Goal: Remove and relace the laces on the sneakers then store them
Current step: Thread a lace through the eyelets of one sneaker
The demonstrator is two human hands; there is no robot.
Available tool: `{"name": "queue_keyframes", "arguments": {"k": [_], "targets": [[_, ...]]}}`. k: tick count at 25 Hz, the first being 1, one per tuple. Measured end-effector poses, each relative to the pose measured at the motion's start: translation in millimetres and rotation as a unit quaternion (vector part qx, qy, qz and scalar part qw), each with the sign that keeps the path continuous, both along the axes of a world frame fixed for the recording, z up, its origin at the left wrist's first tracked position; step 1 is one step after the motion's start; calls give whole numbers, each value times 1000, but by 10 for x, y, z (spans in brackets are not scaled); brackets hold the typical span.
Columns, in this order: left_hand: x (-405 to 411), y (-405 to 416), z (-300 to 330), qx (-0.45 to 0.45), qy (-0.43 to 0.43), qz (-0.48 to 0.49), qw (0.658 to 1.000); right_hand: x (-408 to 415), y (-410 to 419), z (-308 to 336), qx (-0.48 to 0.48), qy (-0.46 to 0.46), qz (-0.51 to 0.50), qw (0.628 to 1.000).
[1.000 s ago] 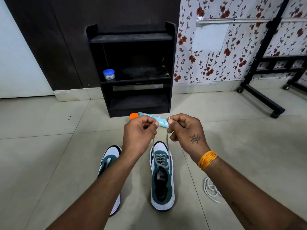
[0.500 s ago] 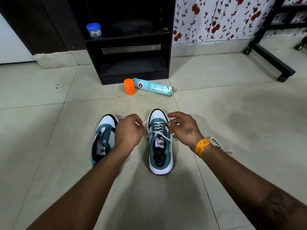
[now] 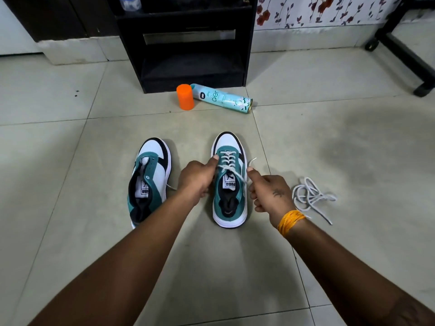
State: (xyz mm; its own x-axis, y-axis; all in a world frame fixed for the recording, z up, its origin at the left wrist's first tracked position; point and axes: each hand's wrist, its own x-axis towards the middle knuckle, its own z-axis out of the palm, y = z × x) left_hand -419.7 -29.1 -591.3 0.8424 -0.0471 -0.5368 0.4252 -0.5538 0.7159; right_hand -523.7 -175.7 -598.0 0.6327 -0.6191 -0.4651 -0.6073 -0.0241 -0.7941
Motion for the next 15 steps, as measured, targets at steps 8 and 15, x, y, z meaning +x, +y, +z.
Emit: {"name": "queue_keyframes", "arguments": {"k": [8, 15], "targets": [[4, 9, -22, -178, 32, 52, 982, 96, -26, 49, 178, -31, -7, 983], [-9, 52, 89, -268, 31, 95, 958, 133, -105, 207, 218, -132, -44, 966]]}}
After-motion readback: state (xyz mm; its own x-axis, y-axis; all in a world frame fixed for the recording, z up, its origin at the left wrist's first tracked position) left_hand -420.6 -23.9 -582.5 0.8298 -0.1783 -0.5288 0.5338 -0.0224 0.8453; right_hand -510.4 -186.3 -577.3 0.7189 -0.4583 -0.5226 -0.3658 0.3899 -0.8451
